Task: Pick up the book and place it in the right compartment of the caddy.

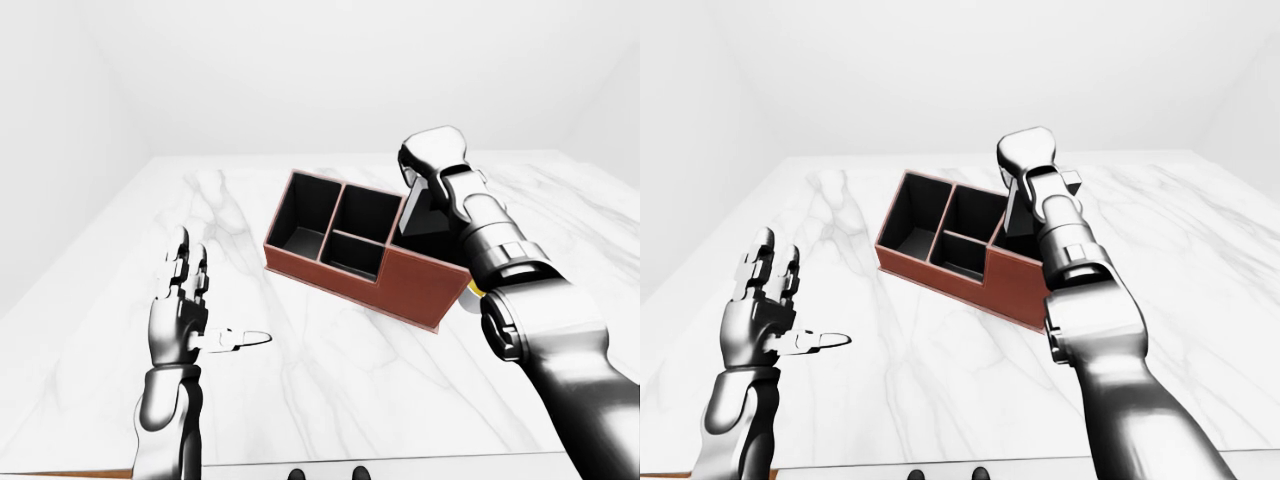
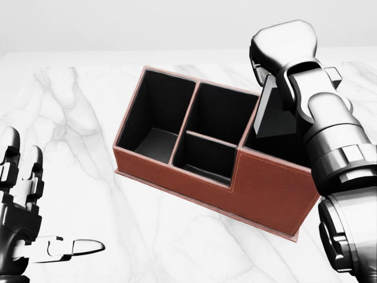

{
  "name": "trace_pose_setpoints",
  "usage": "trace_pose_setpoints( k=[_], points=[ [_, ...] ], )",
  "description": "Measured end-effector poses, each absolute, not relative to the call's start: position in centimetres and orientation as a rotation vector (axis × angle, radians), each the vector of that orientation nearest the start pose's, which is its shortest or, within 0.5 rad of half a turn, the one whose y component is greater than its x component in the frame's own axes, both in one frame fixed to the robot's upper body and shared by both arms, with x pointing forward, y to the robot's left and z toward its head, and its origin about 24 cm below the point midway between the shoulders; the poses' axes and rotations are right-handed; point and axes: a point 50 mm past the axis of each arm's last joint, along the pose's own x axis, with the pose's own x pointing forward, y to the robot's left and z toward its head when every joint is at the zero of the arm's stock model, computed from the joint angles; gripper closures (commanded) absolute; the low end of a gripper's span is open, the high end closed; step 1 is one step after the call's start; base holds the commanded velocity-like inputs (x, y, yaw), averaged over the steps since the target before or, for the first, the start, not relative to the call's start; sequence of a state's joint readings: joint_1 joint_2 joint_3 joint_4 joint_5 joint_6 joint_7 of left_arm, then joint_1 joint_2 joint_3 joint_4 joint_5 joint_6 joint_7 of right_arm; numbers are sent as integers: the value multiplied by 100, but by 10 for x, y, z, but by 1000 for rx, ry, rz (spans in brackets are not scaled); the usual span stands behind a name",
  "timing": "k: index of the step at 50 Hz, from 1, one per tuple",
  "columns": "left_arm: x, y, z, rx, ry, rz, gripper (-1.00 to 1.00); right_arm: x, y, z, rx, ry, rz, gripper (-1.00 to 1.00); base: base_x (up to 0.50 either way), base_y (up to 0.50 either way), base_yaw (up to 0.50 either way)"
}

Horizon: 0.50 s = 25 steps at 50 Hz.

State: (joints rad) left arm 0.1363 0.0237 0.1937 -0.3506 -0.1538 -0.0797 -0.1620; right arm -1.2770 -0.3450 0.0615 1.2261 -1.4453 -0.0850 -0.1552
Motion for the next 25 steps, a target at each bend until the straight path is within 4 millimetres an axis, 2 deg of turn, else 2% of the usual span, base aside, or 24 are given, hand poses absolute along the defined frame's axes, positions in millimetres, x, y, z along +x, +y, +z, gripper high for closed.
trace_pose_setpoints(
  k=[25],
  points=[
    [219, 200, 96, -46, -297, 52, -100, 429, -178, 213, -1777, -157, -194, 100, 0, 0, 0]
  ],
)
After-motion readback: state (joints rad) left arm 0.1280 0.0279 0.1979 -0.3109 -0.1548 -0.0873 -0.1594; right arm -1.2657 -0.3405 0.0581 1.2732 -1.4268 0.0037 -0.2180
